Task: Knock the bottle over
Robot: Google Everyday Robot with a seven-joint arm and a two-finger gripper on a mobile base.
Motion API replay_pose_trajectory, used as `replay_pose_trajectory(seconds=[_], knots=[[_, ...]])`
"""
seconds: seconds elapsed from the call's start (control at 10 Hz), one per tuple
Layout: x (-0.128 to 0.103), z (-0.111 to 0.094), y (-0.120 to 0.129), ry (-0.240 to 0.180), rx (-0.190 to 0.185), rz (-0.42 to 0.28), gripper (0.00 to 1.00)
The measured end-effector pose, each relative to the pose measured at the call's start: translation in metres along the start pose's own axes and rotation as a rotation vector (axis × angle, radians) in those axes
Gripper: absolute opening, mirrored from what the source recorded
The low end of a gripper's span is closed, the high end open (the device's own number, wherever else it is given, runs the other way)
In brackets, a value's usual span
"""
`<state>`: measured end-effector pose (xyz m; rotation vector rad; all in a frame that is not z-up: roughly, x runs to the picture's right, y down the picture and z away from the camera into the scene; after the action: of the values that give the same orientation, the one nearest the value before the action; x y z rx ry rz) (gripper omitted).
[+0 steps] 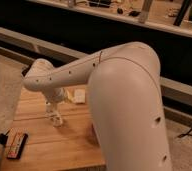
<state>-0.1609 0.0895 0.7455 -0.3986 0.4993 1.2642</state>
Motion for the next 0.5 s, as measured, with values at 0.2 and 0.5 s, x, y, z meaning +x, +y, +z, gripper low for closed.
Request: replay_pose_trajectory(seconds=[0.2, 0.5], knots=[[0.000, -0.007, 0.015, 0.032, -0.113, 0.017, 0.65], [-0.001, -0.013, 0.018, 0.067, -0.202, 0.025, 0.65]])
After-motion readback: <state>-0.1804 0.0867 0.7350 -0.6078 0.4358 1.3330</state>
